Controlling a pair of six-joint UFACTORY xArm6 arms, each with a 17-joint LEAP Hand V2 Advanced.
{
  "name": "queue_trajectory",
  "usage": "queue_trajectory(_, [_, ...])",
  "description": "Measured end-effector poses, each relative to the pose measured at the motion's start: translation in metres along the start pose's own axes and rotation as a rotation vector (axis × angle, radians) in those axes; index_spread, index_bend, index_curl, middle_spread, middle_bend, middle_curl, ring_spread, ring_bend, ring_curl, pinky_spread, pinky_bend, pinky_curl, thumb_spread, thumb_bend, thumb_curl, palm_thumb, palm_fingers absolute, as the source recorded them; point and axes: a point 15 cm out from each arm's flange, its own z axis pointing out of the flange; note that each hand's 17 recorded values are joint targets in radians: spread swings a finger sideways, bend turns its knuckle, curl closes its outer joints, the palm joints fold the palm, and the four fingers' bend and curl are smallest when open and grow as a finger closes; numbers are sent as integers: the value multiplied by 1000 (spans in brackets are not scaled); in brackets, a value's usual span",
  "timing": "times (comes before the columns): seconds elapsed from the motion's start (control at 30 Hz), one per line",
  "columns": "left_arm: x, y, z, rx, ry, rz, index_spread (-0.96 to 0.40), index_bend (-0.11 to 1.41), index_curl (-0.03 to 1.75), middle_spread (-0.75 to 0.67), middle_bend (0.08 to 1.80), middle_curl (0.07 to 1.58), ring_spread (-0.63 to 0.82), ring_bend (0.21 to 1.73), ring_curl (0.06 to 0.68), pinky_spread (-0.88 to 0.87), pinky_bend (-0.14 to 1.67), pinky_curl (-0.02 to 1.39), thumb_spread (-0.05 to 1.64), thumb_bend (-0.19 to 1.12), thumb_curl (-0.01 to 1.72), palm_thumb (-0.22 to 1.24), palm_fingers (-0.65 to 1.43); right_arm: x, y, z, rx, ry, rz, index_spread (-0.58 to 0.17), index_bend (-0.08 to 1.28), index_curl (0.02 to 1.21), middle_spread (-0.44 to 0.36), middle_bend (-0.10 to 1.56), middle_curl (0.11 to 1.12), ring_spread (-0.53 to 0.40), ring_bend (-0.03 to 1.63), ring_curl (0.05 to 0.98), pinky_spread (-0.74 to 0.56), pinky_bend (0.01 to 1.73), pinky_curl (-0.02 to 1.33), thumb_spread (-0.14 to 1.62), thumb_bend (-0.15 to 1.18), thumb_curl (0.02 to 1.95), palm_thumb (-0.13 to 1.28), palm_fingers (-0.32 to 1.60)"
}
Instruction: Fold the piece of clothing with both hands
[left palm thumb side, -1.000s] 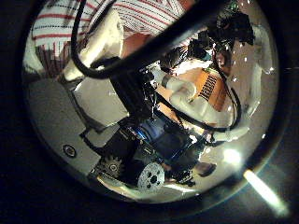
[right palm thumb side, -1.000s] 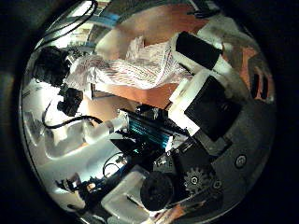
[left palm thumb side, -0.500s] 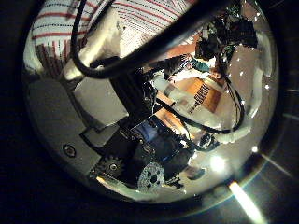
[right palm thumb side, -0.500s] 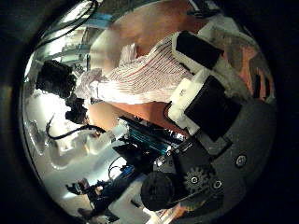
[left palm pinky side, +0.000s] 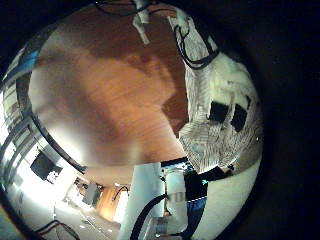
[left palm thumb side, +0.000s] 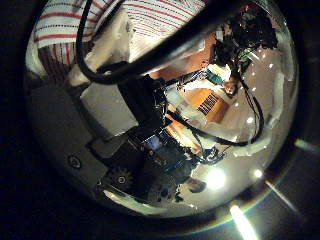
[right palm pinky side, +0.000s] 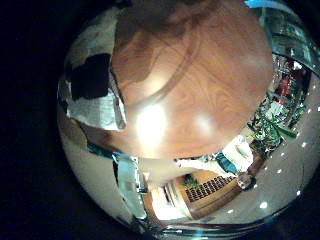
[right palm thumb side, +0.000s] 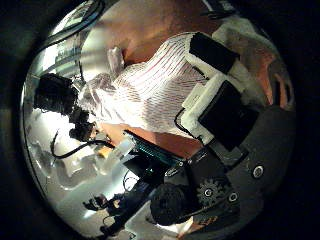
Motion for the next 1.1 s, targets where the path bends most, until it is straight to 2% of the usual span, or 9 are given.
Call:
queue_trajectory(0.07, [-7, -5, 0, 12, 8, -18, -728, 449, 1176, -458, 1056, 807, -448, 1247, 498, -610, 1007, 661, 1306, -12, 414, 491, 841, 8, 1, -1, 9, -7, 16, -318, 838, 919, -152, 1191, 799, -237, 1346, 787, -236, 1197, 962, 1269, -27, 642, 834, 872])
queue_trajectory(0.17, [-19, -14, -5, 61, 11, -49, -678, 335, 1140, -437, 912, 776, -432, 1221, 492, -600, 1000, 678, 1292, -19, 405, 466, 547, 23, 7, -11, 36, -16, 41, -337, 511, 847, -157, 1026, 754, -251, 1358, 760, -333, 1207, 913, 1299, -19, 608, 796, 490])
queue_trajectory(0.2, [-23, -14, -7, 74, 13, -58, -658, 311, 1130, -422, 868, 768, -423, 1224, 486, -596, 1000, 680, 1285, -20, 403, 459, 510, 27, 10, -17, 50, -18, 47, -349, 440, 818, -156, 984, 739, -254, 1355, 745, -358, 1212, 895, 1305, -19, 597, 784, 443])
queue_trajectory(0.23, [-27, -14, -9, 84, 16, -63, -614, 233, 1106, -381, 759, 747, -410, 1250, 493, -593, 1036, 696, 1279, -21, 401, 452, 388, 31, 13, -22, 64, -19, 53, -369, 385, 777, -156, 918, 715, -258, 1305, 719, -351, 1168, 876, 1310, -18, 588, 775, 282])
queue_trajectory(0.3, [-32, -14, -17, 114, 21, -72, -532, 140, 1062, -301, 589, 699, -377, 1283, 498, -580, 1075, 712, 1271, -23, 393, 432, 259, 39, 21, -35, 92, -19, 70, -398, 333, 715, -157, 838, 677, -262, 1257, 679, -340, 1115, 837, 1316, -13, 575, 769, 224])
queue_trajectory(0.47, [-39, -7, -38, 188, 15, -88, -302, 133, 921, -56, 369, 591, -252, 1236, 483, -469, 1055, 736, 1242, -30, 372, 373, 21, 51, 46, -65, 152, -10, 79, -433, 352, 642, -155, 718, 611, -234, 1133, 606, -203, 924, 768, 1320, -10, 544, 770, 130])
queue_trajectory(0.63, [-40, 9, -58, 239, 11, -88, -129, 166, 786, 137, 309, 505, -81, 1089, 422, -267, 857, 694, 1225, -26, 351, 319, -74, 47, 74, -76, 173, -6, 50, -432, 354, 597, -148, 667, 571, -214, 1075, 558, -83, 793, 702, 1317, -8, 526, 780, 162])
queue_trajectory(0.87, [-21, 40, -63, 257, -3, -47, -23, 169, 646, 236, 261, 449, 99, 922, 351, 5, 617, 604, 1223, -17, 332, 300, -36, 28, 122, -36, 102, -16, -14, -423, 371, 564, -148, 618, 532, -176, 942, 506, 62, 637, 624, 1291, -13, 508, 797, 121])
queue_trajectory(1.1, [7, 64, -34, 234, -31, -3, 5, 170, 546, 256, 217, 412, 166, 858, 318, 142, 529, 543, 1225, -16, 322, 302, 5, 13, 124, -1, 77, 69, -84, -398, 258, 491, -120, 506, 469, -110, 794, 432, 176, 593, 552, 1216, -33, 481, 723, 65])
